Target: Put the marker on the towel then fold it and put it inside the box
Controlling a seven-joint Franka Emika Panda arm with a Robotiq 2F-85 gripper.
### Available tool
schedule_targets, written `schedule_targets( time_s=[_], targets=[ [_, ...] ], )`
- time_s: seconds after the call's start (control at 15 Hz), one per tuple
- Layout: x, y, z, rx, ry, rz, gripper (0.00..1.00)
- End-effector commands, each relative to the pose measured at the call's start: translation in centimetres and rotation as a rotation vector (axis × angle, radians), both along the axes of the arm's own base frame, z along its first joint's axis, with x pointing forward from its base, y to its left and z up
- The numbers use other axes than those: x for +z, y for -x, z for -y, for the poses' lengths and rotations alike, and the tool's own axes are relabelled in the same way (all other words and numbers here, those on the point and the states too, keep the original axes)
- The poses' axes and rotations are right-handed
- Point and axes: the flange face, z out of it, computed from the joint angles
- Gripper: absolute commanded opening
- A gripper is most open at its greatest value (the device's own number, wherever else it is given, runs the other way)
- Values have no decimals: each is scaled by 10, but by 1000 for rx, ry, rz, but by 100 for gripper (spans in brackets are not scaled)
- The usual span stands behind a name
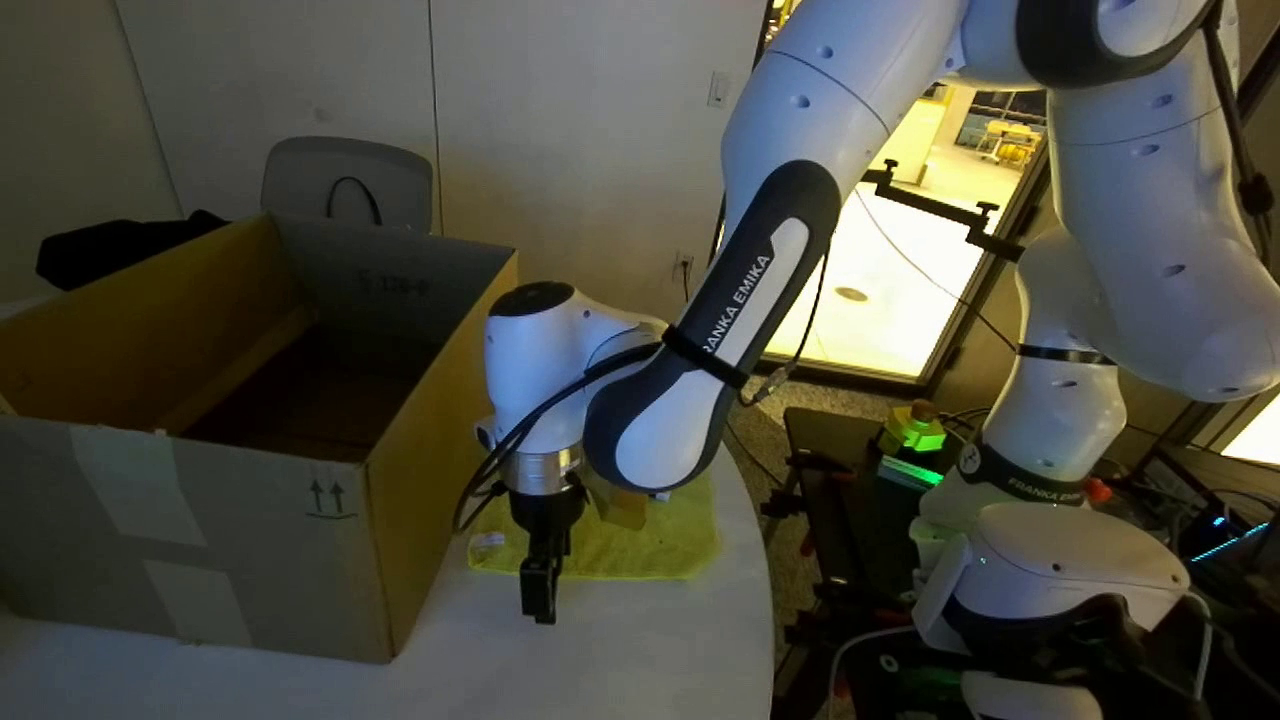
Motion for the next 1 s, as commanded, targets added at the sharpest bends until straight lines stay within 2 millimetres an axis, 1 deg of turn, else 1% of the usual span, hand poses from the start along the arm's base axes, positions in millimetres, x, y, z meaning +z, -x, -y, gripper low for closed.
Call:
schedule_targets(
  time_s=[0.0, 0.13, 0.53, 0.73, 0.8, 0.87, 0.93],
  targets=[
    [-8, -5, 10, 0, -45, 2, 100],
    [-11, -5, 15, -2, -47, -5, 100],
    [-16, -7, 21, -9, -50, -18, 100],
    [-24, -7, 22, -12, -43, -41, 100],
    [-27, -8, 23, -11, -42, -49, 77],
    [-29, -8, 23, -13, -39, -55, 74],
    [-30, -8, 24, -15, -38, -57, 68]
  ],
)
